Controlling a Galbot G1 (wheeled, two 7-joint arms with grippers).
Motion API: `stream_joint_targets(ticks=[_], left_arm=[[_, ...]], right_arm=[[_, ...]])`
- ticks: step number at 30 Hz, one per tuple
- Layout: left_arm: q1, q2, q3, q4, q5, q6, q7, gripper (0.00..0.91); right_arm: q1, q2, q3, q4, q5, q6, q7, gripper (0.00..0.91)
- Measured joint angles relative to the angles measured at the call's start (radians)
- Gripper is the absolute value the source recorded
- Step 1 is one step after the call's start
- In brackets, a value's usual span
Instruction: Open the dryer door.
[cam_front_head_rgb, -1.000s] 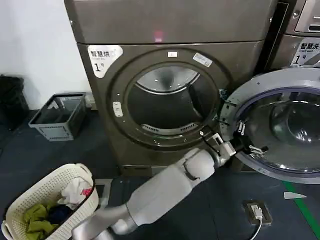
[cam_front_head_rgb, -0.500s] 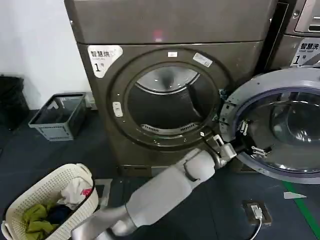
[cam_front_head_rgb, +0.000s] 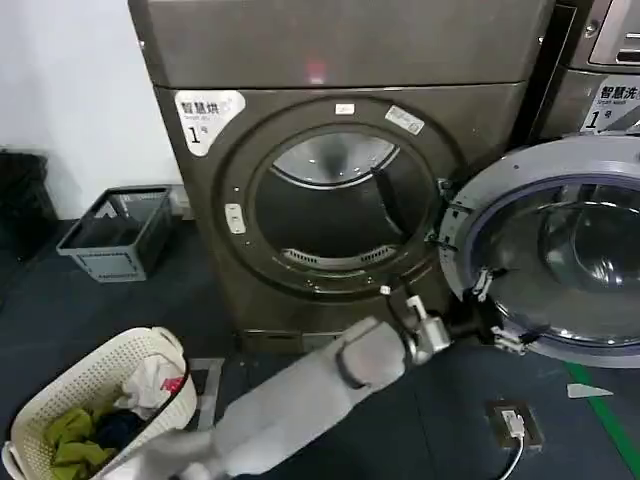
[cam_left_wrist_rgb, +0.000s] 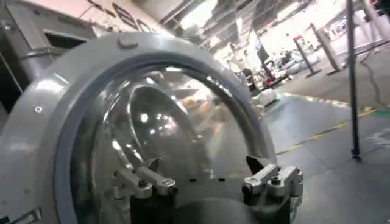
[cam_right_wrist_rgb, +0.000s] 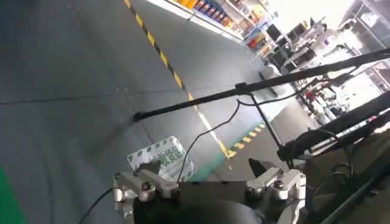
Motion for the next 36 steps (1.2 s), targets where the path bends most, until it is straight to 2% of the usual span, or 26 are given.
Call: stream_joint_targets(ticks=[6, 19, 29, 36], left_arm=[[0.017, 0.135, 0.005, -0.125, -0.032, 0.006, 0.001, 0.907], [0.114, 0.407, -0.058, -0.284, -0.091, -0.001, 0.000, 0.907], [0.226, 0.601, -0.156, -0.337, -0.097, 0.000, -0.010, 0.907], [0.341, 0.709, -0.288, -0.342, -0.108, 0.059, -0.010, 0.907]], right_arm=[[0.005, 0.002, 0.009, 0.003, 0.001, -0.003, -0.012, 0.907], [0.010, -0.002, 0.029, 0.016, 0.001, -0.022, -0.018, 0.907], [0.017, -0.003, 0.031, 0.023, 0.001, -0.022, -0.020, 0.907], [0.024, -0.007, 0.033, 0.026, 0.001, -0.023, -0.022, 0.907]])
